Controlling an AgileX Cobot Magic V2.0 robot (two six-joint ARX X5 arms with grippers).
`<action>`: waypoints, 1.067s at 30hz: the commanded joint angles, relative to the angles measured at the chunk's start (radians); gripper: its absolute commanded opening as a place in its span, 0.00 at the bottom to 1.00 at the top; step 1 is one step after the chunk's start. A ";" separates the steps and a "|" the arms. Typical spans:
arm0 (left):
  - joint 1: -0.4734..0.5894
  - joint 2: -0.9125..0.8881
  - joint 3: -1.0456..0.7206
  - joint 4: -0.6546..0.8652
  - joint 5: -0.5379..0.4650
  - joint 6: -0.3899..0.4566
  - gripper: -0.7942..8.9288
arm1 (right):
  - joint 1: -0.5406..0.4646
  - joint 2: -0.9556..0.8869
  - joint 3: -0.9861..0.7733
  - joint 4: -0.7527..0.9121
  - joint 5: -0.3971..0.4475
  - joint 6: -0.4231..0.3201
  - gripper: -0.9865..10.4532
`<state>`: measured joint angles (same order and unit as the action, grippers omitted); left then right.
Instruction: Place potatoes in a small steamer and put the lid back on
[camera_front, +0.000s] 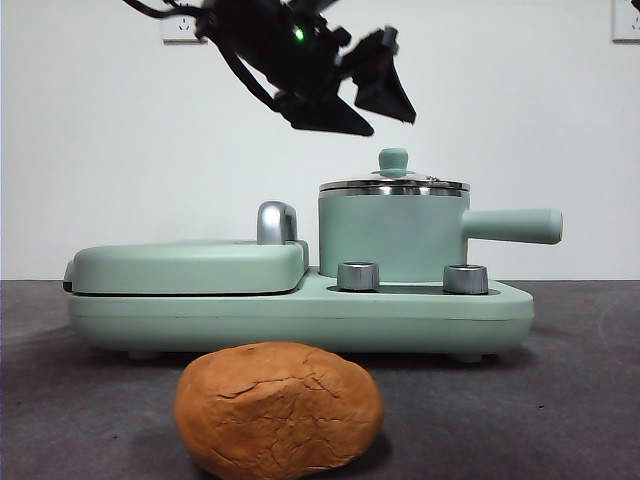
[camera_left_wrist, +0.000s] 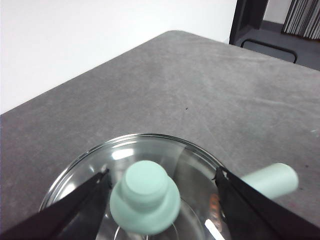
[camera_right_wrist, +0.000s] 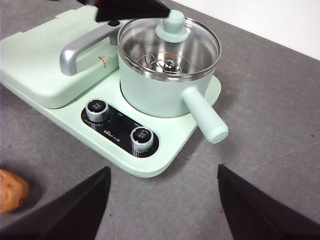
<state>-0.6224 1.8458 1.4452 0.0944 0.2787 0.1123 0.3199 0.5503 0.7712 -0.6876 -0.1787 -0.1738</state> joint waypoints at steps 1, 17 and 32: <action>-0.006 0.053 0.047 0.010 -0.002 0.035 0.43 | 0.005 0.003 0.014 0.010 0.006 0.017 0.38; 0.008 0.131 0.055 0.085 -0.025 0.051 0.43 | 0.005 0.003 0.014 0.010 0.030 0.016 0.38; 0.008 0.132 0.055 0.085 -0.025 0.060 0.10 | 0.005 0.003 0.014 0.010 0.030 0.016 0.38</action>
<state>-0.6117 1.9564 1.4723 0.1665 0.2611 0.1631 0.3199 0.5503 0.7712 -0.6876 -0.1528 -0.1707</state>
